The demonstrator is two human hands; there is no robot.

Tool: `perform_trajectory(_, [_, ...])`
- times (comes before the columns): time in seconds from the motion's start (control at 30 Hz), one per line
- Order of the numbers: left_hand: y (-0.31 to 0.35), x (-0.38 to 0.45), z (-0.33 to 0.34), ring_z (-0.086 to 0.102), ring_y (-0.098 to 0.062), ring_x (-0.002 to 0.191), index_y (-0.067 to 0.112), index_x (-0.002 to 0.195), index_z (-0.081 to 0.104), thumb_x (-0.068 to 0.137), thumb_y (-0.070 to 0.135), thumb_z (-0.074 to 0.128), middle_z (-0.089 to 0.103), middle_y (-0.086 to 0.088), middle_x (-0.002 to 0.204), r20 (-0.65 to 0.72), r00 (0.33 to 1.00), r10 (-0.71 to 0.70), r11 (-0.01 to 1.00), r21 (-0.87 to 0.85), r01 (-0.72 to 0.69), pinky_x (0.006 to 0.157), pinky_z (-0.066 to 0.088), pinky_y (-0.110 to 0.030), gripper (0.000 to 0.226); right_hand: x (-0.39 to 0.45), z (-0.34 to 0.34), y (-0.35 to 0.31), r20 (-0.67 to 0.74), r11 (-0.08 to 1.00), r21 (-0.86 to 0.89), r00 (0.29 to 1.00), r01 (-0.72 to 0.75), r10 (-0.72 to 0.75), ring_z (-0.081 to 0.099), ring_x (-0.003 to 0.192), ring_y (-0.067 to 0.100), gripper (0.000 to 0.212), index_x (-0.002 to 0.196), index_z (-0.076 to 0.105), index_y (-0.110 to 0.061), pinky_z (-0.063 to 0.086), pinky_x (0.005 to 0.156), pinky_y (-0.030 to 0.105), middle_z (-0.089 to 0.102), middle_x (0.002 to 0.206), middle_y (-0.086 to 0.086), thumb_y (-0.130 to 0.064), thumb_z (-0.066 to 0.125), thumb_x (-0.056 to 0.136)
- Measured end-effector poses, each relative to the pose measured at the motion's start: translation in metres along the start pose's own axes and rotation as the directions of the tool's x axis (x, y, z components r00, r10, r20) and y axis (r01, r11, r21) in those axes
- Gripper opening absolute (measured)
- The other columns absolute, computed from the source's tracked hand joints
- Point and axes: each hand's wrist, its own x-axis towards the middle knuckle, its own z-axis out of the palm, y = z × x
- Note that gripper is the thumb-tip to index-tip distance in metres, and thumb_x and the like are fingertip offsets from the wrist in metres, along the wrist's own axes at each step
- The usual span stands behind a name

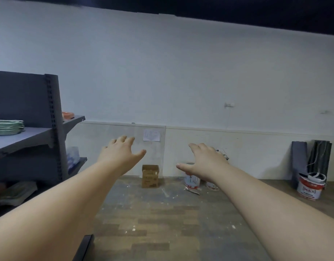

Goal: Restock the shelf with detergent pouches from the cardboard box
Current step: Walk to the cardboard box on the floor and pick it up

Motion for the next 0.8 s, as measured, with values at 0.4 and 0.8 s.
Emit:
perform_trajectory(0.4, [-0.004, 0.183, 0.101, 0.025, -0.023, 0.147, 0.030, 0.153, 0.027, 0.091, 0.067, 0.036, 0.026, 0.004, 0.161, 0.025, 1.000, 0.008, 1.000, 0.027, -0.009, 0.115, 0.027, -0.045, 0.073, 0.200, 0.083, 0.014, -0.002, 1.000, 0.028, 1.000, 0.014, -0.014, 0.038, 0.141, 0.029, 0.096, 0.151, 0.035, -0.028, 0.034, 0.111, 0.049, 0.043, 0.153, 0.003, -0.086, 0.041, 0.075])
perform_trajectory(0.8, [0.048, 0.426, 0.218, 0.003, -0.023, 0.154, 0.036, 0.157, 0.013, 0.087, 0.077, 0.029, 0.007, 0.003, 0.167, 0.029, 0.999, -0.026, 0.987, 0.159, 0.021, 0.123, 0.009, -0.046, 0.083, 0.470, 0.169, 0.092, 0.044, 0.996, 0.003, 0.995, 0.088, -0.088, 0.000, 0.157, 0.032, 0.114, 0.160, 0.010, -0.032, 0.005, 0.121, 0.061, 0.008, 0.170, 0.005, -0.094, 0.037, 0.069])
